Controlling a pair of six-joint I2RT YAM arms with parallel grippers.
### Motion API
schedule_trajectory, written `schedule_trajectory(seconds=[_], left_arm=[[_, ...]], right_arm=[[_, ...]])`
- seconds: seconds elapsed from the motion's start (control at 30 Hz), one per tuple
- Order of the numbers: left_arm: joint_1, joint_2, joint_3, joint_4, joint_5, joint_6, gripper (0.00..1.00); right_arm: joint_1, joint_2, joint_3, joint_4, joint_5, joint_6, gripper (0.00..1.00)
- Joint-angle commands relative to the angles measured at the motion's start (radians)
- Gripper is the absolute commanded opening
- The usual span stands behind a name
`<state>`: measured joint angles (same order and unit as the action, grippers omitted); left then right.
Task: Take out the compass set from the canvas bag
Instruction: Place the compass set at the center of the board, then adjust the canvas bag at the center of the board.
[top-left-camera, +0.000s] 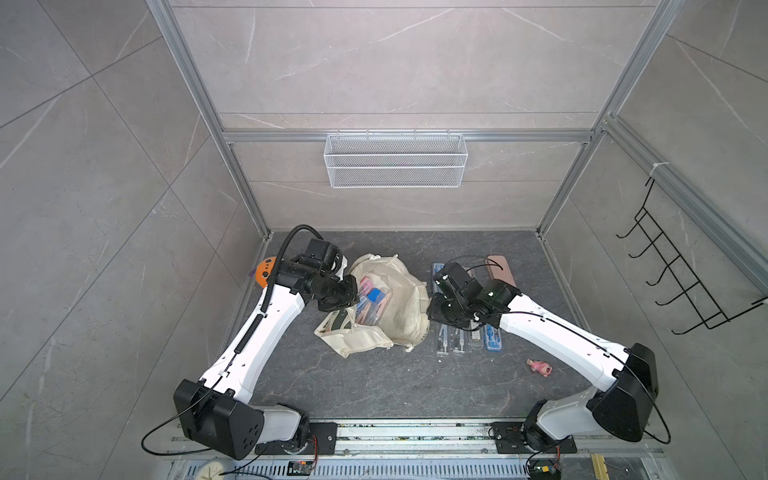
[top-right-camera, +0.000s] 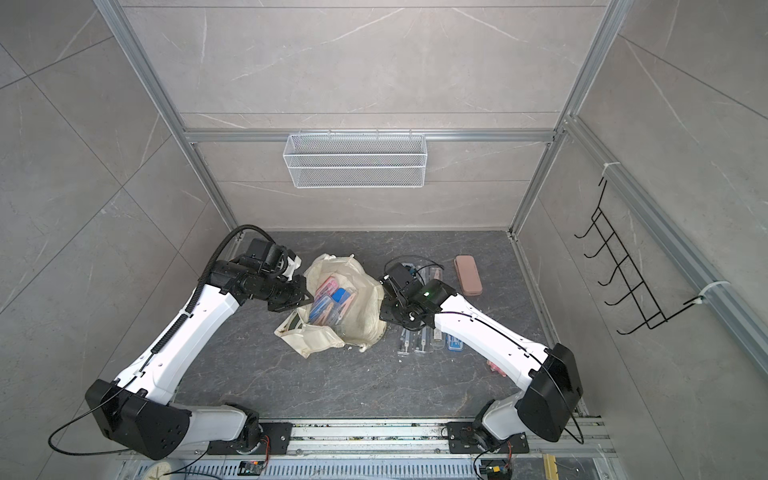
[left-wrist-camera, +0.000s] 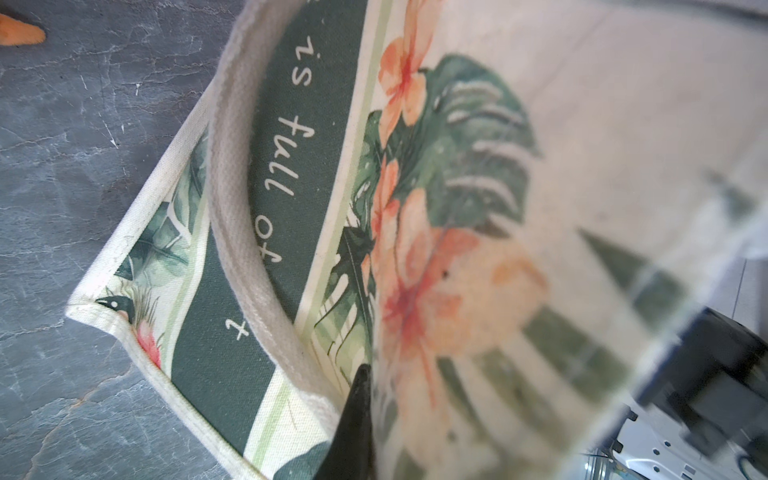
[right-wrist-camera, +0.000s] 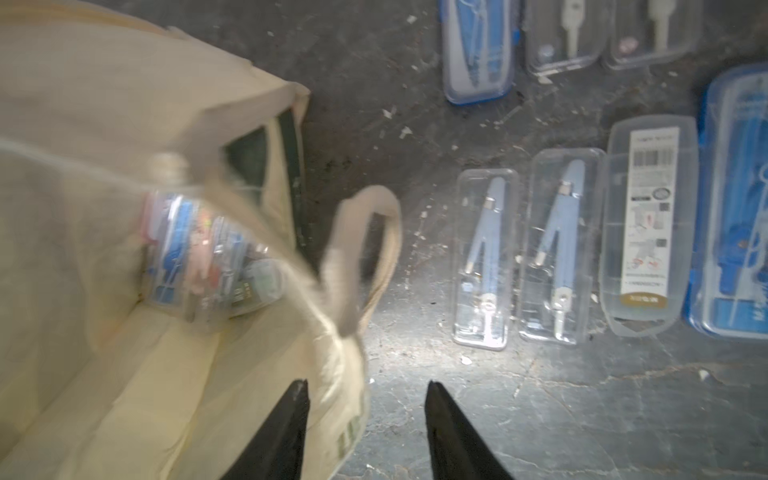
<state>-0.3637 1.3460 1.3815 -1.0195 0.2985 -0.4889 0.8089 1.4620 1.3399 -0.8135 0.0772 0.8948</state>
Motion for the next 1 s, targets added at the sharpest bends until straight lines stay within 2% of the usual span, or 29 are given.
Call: schedule_trajectory(seconds=[0.0,0.23,0.4,0.53,0.67,0.8,0.97], left_arm=[[0.005,-0.021,0.020,0.015,0.036,0.019,0.00],[0.004,-0.005,0.044,0.011,0.037,0.018,0.00],[0.005,0.010,0.068,0.000,0.030,0.019,0.00],[0.005,0.023,0.093,-0.006,0.013,0.016,0.00],[0.005,0.034,0.105,0.000,0.020,0.009,0.00],[0.004,0.032,0.094,-0.002,0.055,0.013,0.00],[0.005,-0.027,0.034,-0.013,0.080,0.024,0.00]], right_arm=[[0.074,0.014,0.075,0.026,0.028,-0.065,0.48],[0.185,0.195,0.171,0.054,-0.086,-0.115,0.44],[0.261,0.308,0.239,0.053,-0.208,-0.227,0.44],[0.318,0.358,0.266,0.067,-0.283,-0.309,0.44],[0.347,0.395,0.269,0.083,-0.336,-0.329,0.45],[0.352,0.402,0.246,0.114,-0.320,-0.296,0.46],[0.335,0.378,0.245,0.105,-0.183,-0.165,0.50]])
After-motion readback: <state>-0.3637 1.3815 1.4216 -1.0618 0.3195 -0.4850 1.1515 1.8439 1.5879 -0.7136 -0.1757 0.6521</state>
